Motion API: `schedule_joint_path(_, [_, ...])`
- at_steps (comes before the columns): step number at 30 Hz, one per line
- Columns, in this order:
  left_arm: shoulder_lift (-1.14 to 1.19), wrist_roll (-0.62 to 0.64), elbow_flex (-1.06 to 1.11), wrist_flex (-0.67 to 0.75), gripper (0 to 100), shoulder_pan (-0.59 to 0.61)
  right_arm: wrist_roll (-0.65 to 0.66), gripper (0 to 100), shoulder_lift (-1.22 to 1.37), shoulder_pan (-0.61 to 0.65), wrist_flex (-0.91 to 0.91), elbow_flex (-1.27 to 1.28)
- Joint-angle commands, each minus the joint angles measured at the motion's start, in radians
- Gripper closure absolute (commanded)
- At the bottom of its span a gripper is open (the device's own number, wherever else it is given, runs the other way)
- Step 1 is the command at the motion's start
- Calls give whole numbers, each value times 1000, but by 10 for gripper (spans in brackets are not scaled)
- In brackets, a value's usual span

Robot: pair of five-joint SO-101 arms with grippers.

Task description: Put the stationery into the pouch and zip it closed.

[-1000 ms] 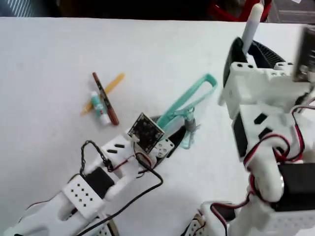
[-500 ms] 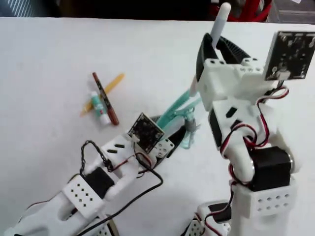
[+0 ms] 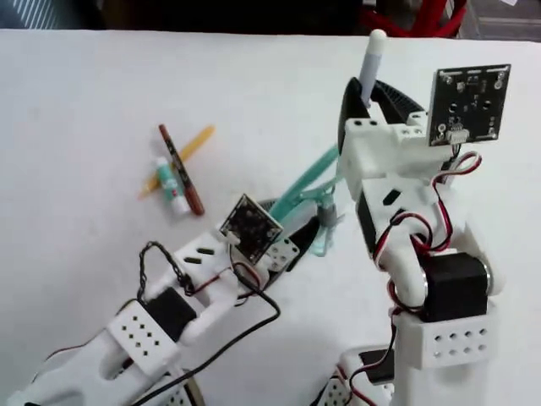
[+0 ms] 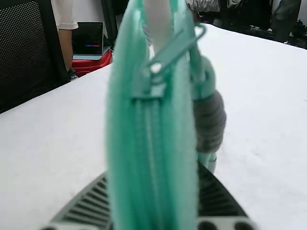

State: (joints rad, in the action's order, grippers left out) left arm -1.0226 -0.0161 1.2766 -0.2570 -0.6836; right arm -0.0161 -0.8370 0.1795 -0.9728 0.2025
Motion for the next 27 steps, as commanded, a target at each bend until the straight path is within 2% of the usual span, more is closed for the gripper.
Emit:
schedule_joint_path(1, [-8, -8, 0, 5, 865, 10, 44, 979, 13, -39, 31, -5])
schedule_joint_path(4, [-8, -5, 0, 5, 865, 10, 109, 947, 13, -41, -41, -3])
schedule_joint_path(9, [-8, -2, 0, 5, 864, 10, 137, 752, 5, -36, -157, -5])
schedule_joint_path(14, [-7, -2, 0, 5, 864, 10, 137, 755, -8, -48, -182, -25])
schedule_joint_path(22, [-7, -5, 2, 5, 864, 10, 140, 758, 64, -259, -122, -83])
schedule_joint_path(27, [-7, -6, 2, 5, 864, 10, 279, 758, 289, -363, -73, -101])
